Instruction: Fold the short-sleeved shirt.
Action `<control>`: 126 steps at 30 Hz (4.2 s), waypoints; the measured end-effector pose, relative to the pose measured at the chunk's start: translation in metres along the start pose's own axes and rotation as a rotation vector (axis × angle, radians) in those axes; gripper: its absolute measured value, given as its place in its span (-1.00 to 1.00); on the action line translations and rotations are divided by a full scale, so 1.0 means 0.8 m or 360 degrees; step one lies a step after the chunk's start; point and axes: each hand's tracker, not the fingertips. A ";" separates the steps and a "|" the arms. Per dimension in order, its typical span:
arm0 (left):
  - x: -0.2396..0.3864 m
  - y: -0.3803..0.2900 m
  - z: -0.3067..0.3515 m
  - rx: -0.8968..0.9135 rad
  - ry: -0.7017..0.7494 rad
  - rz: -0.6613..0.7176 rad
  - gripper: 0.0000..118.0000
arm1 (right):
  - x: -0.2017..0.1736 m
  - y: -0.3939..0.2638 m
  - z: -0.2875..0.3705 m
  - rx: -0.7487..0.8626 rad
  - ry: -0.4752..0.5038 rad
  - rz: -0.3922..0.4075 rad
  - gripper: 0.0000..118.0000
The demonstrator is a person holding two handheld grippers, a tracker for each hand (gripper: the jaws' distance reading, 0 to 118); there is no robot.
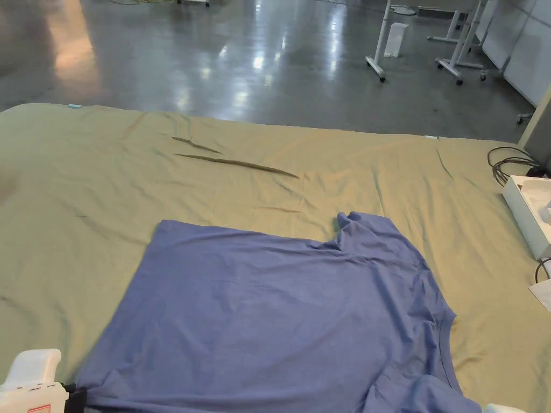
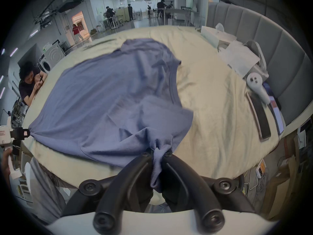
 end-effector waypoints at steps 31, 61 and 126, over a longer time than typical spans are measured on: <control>0.034 0.216 -0.192 -0.0084 0.0044 -0.0017 -0.81 | -0.033 0.238 -0.193 -0.0153 -0.0023 0.0029 -0.74; 0.138 0.104 0.110 0.1291 -0.0102 -0.0167 -0.98 | -0.116 0.144 0.093 0.1449 -0.0026 0.0045 -1.00; 0.028 0.123 -0.090 0.0027 0.0102 -0.0231 -0.93 | -0.002 0.167 -0.197 -0.0410 -0.0072 0.0206 0.04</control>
